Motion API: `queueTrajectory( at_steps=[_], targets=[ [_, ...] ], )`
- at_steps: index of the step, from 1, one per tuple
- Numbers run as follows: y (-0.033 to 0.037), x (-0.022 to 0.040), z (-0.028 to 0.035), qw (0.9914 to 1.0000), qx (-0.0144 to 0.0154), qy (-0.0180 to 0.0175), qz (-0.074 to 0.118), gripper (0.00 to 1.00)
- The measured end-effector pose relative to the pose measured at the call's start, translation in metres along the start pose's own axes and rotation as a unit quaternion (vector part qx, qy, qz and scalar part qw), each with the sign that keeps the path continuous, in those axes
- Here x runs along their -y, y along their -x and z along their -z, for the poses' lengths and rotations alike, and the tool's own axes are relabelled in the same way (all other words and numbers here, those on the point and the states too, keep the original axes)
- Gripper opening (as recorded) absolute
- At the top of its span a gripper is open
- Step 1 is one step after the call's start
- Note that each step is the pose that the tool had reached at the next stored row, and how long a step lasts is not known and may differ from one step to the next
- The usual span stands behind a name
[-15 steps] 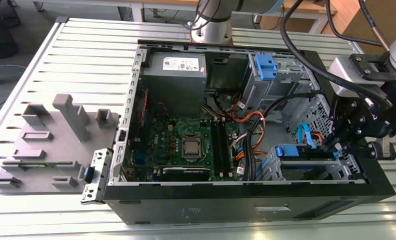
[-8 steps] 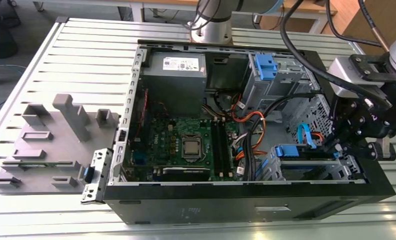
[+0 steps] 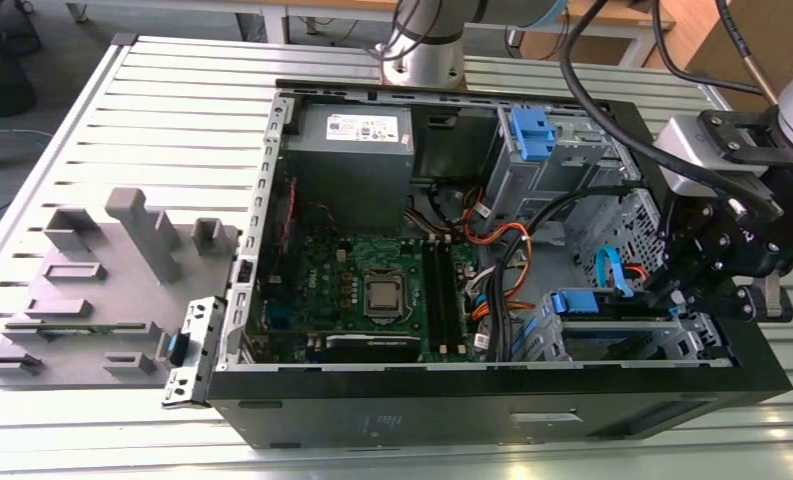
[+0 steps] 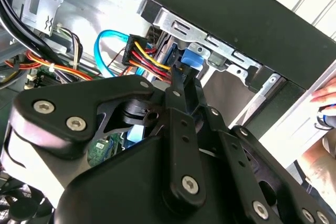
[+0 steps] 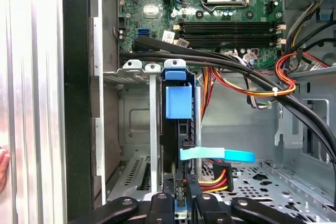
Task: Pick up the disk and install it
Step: 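Insert the second disk wire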
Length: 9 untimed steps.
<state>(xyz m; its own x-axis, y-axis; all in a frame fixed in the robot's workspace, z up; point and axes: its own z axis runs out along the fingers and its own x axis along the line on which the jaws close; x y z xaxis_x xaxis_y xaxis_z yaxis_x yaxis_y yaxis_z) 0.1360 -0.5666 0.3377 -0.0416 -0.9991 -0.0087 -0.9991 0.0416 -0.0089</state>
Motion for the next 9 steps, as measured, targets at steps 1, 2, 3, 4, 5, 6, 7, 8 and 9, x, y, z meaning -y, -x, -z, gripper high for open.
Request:
queueTrajectory(
  at_steps=[1, 2, 3, 4, 5, 6, 7, 8, 9],
  targets=[
    [0.0001, -0.0001, -0.0006, 1.0, 0.0, -0.0001, 0.0, 0.24],
    [0.0002, -0.0001, -0.0011, 1.0, -0.0001, -0.0001, 0.0, 0.24],
    [0.0003, -0.0002, -0.0016, 1.0, -0.0001, -0.0001, 0.0, 0.24],
    [0.0005, -0.0003, -0.0021, 1.0, -0.0002, -0.0001, 0.0, 0.24],
    [0.0006, -0.0003, -0.0024, 1.0, -0.0002, -0.0001, 0.0, 0.24],
    [0.0008, -0.0003, -0.0026, 1.0, -0.0001, -0.0001, 0.0, 0.24],
    [0.001, -0.0003, -0.0027, 1.0, -0.0001, -0.0001, 0.0, 0.24],
    [0.0012, -0.0003, -0.0028, 1.0, -0.0002, -0.0001, 0.0, 0.24],
    [0.0015, -0.0002, -0.0029, 1.0, -0.0002, -0.0001, 0.0, 0.24]
  ],
)
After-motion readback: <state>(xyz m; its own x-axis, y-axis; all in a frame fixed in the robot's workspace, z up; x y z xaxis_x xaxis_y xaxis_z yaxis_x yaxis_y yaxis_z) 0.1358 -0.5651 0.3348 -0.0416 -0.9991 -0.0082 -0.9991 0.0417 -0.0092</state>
